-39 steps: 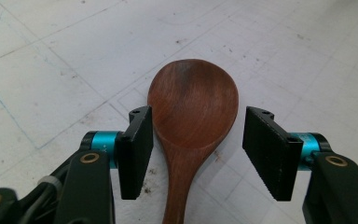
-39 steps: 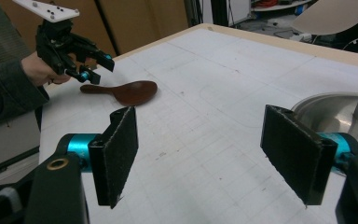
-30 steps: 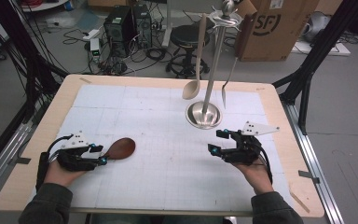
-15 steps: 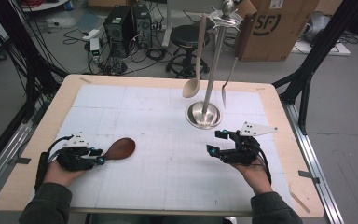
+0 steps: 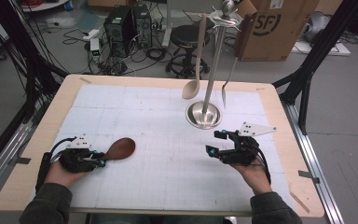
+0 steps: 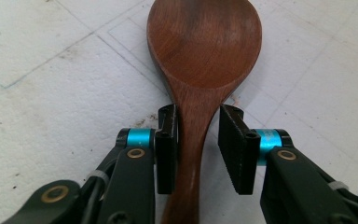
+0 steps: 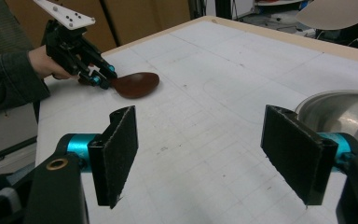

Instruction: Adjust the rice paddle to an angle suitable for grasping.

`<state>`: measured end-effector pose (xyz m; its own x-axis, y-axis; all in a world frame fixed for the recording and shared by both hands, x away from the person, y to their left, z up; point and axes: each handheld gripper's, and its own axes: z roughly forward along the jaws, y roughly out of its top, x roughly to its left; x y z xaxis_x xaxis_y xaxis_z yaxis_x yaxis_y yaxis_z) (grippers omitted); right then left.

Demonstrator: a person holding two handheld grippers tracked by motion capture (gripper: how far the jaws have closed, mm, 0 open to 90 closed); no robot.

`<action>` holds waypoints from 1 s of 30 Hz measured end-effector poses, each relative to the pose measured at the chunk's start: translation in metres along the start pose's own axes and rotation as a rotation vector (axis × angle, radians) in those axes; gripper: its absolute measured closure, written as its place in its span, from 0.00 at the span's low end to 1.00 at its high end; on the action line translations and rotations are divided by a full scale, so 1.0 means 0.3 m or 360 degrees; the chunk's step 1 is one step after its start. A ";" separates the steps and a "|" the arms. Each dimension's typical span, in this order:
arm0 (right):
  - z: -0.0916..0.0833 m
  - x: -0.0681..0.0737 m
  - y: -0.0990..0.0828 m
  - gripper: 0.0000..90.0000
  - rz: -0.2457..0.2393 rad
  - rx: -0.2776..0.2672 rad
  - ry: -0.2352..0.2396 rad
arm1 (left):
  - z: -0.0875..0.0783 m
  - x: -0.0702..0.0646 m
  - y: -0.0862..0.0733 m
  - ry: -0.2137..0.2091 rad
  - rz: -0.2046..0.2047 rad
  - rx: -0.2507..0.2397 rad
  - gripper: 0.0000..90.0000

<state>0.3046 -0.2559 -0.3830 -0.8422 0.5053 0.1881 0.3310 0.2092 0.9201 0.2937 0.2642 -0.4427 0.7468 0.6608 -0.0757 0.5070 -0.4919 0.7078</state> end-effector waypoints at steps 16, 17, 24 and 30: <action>0.012 0.003 -0.006 0.30 -0.0015 0.0030 0.0007 | 0.004 -0.012 0.000 -0.0038 0.0051 0.0000 0.78; 0.013 0.003 -0.007 0.30 -0.0015 0.0031 0.0008 | 0.005 -0.013 0.000 -0.0036 0.0059 0.0002 0.77; 0.016 0.008 -0.006 0.30 -0.0008 0.0023 0.0033 | 0.004 -0.017 0.001 -0.0013 0.0078 -0.0004 0.80; 0.027 0.009 -0.009 0.30 -0.0014 0.0041 0.0036 | 0.000 -0.019 0.002 -0.0011 0.0087 -0.0023 0.83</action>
<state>0.3047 -0.2484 -0.3878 -0.8545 0.4842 0.1881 0.3341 0.2351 0.9127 0.2899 0.2601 -0.4418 0.7762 0.6292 -0.0415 0.4592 -0.5190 0.7210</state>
